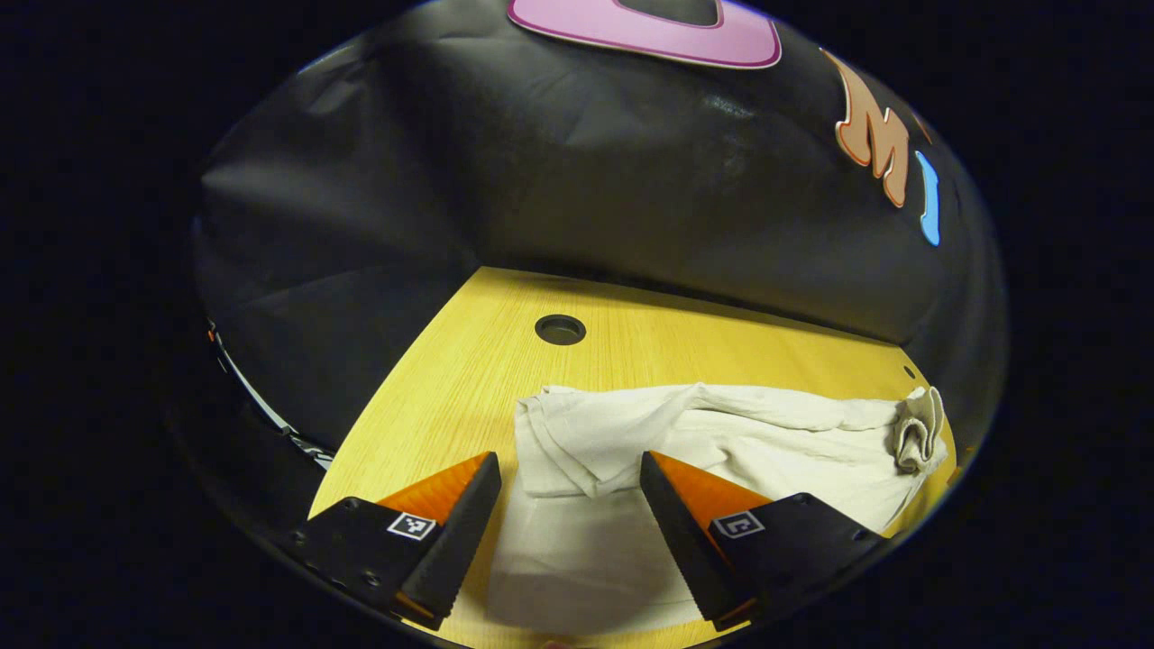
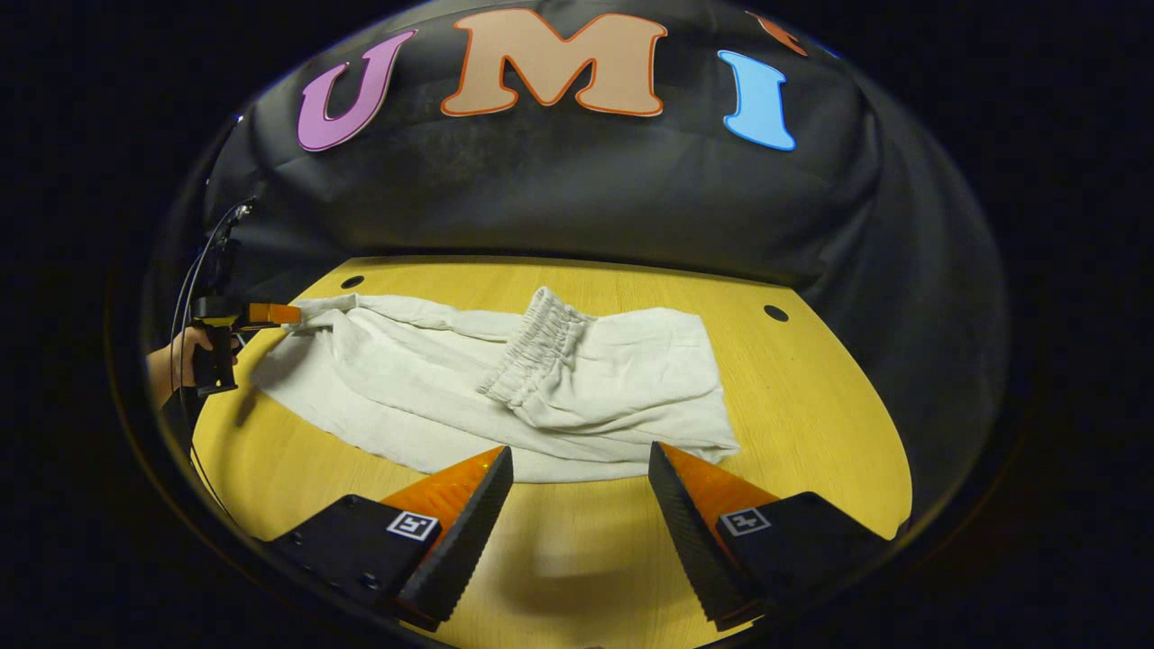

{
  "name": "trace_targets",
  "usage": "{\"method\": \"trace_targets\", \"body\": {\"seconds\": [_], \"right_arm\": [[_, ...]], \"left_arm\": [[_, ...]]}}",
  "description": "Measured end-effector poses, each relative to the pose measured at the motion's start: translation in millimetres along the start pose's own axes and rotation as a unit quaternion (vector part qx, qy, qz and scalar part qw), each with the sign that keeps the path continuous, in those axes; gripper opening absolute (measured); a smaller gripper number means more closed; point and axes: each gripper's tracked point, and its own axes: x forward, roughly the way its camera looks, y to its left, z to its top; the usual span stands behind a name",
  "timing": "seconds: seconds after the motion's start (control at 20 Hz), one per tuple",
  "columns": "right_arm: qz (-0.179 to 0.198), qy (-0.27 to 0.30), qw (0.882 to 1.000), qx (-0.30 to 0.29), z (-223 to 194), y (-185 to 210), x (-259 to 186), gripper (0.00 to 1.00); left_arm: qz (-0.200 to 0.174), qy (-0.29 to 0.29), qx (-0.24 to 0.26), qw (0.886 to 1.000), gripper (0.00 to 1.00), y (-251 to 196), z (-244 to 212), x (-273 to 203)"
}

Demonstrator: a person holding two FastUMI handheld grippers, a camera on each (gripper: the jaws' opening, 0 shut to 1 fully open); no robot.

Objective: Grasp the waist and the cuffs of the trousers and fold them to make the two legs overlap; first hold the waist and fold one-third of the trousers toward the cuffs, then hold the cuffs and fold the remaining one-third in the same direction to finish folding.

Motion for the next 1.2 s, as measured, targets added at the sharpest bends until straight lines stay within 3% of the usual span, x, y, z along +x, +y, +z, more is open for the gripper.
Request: {"method": "trace_targets", "body": {"seconds": [0.3, 0.4, 0.5, 0.7, 0.75, 0.8, 0.9, 1.2], "right_arm": [[-0.007, 0.005, 1.0, 0.004, -6.6, -9.6, -2.1, 0.98], [-0.007, 0.002, 1.0, 0.002, -5.3, -12.3, -3.0, 0.96], [-0.006, -0.002, 1.0, 0.004, -3.8, -14.8, -5.4, 0.98], [-0.01, -0.008, 1.0, 0.009, -3.1, -26.7, -10.8, 0.98], [-0.011, -0.008, 1.0, 0.011, -6.1, -30.8, -12.6, 0.98], [-0.013, -0.008, 1.0, 0.014, -7.2, -34.6, -14.4, 0.98], [-0.015, -0.006, 1.0, 0.021, -10.9, -42.8, -18.2, 0.98], [-0.01, -0.016, 0.999, 0.029, -7.4, -62.6, -28.4, 0.98]], "left_arm": [[0.014, 0.032, 0.01, 0.999, 0.95, 1.6, -14.4, 7.8], [0.037, 0.052, 0.029, 0.998, 0.94, 5.7, -20.7, 4.6], [0.039, 0.058, 0.053, 0.996, 0.74, 2.1, -23.0, 11.7], [0.036, 0.066, 0.056, 0.996, 0.34, -12.3, -23.2, 12.3], [0.04, 0.065, 0.055, 0.996, 0.15, -14.9, -23.2, 12.8], [0.042, 0.063, 0.056, 0.996, 0.13, -14.6, -21.8, 13.4], [0.044, 0.061, 0.051, 0.996, 0.01, -16.2, -16.4, 14.0], [-0.001, 0.008, 0.025, 1.0, 0.0, -53.7, 29.8, -7.4]]}}
